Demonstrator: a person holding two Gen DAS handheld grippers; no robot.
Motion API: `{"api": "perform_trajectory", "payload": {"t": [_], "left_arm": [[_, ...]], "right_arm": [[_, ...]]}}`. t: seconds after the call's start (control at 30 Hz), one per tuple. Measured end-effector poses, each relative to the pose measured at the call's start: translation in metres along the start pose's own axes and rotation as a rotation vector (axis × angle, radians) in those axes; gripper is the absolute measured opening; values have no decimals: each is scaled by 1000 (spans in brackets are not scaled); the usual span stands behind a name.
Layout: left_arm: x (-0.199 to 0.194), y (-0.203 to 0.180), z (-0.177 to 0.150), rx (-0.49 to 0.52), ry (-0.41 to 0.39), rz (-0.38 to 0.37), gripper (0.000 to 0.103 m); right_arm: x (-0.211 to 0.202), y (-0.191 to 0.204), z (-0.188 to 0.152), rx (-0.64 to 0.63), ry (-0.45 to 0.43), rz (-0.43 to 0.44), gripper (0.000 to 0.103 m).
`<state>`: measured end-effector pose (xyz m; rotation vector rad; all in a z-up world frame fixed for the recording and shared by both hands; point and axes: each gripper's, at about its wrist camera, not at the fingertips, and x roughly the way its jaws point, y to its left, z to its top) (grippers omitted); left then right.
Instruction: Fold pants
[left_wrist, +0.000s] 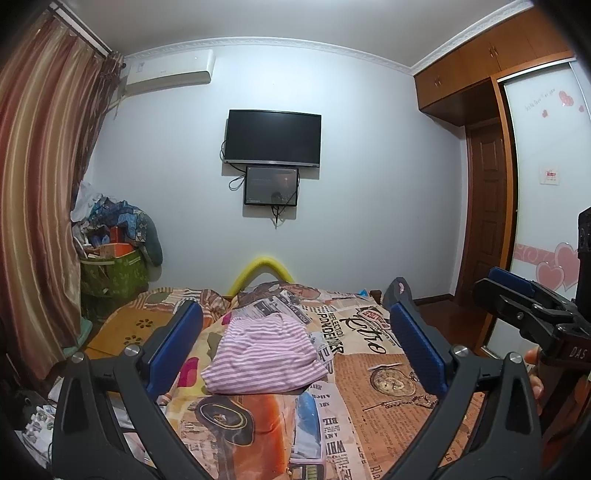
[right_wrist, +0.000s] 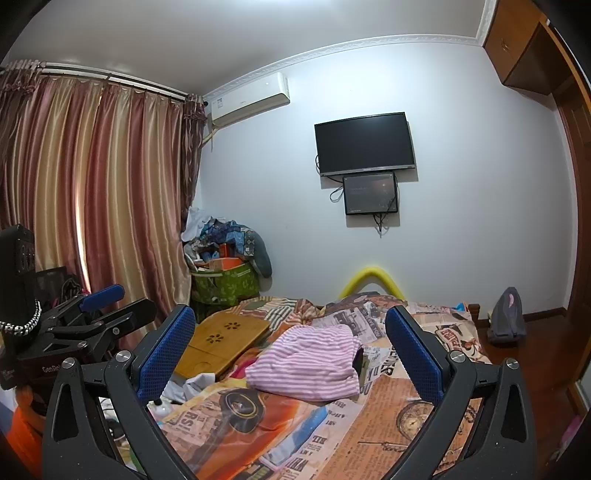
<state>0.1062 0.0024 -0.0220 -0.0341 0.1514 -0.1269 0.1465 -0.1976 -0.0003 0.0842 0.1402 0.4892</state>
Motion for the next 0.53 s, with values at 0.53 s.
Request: {"api": "perform_trajectory", "payload": {"t": [0.53], "left_arm": [[2, 2, -1, -2, 8, -15, 103]], "right_arm": [[0, 0, -1, 3, 5, -2, 103]]}}
